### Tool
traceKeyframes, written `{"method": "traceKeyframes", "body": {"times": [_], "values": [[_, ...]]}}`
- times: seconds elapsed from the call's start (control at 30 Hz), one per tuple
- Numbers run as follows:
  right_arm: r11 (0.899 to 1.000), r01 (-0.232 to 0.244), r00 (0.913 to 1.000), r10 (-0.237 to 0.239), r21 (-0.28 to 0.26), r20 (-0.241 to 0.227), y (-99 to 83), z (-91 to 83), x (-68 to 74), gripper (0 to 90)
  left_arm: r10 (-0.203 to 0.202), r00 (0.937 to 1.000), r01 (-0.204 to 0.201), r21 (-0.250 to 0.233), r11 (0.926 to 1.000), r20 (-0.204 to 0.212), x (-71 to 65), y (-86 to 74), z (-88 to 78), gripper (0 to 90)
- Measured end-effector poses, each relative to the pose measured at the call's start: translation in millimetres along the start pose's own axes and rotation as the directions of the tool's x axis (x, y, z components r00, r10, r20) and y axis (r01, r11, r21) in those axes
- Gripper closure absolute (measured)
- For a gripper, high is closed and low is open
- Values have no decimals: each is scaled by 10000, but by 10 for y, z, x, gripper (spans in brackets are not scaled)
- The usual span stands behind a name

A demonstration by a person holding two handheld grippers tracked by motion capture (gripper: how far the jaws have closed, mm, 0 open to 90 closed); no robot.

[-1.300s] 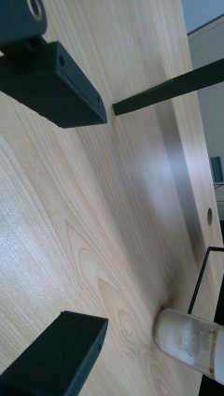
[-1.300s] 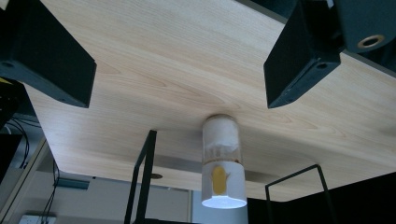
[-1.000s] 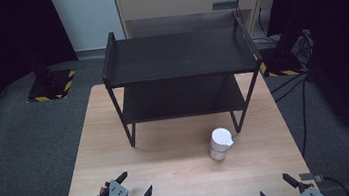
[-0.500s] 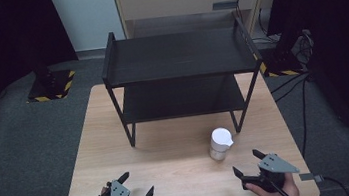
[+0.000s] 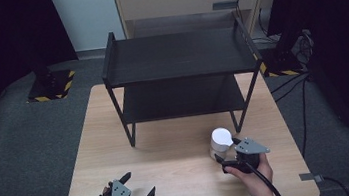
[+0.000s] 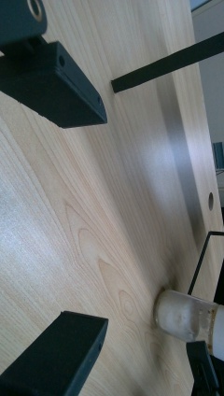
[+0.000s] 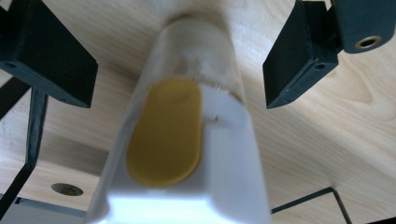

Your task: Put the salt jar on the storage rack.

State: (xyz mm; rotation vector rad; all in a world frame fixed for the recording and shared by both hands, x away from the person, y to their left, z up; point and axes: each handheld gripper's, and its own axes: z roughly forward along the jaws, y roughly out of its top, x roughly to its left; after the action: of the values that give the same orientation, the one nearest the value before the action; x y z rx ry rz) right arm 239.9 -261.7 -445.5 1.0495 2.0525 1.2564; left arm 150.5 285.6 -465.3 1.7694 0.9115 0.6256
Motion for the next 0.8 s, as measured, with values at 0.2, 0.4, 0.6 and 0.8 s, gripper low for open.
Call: {"method": "traceKeyframes", "body": {"times": [0.2,0.4,0.6,0.8], "values": [[9997,112,9999,-113,-238,-18,-10,65,-4,173,-41,10000,41,-15,10000,2,-1,-1,-4,27],[9994,111,9997,-118,-321,-210,-70,106,-28,225,-11,10000,11,16,10000,4,3,1,1,27],[9973,57,9993,-83,-733,-359,-159,162,-65,301,14,10000,-14,12,10000,7,3,2,2,27],[9959,31,9992,-67,-905,-395,-199,181,-76,304,-11,9999,11,21,10000,109,7,5,9,27]]}}
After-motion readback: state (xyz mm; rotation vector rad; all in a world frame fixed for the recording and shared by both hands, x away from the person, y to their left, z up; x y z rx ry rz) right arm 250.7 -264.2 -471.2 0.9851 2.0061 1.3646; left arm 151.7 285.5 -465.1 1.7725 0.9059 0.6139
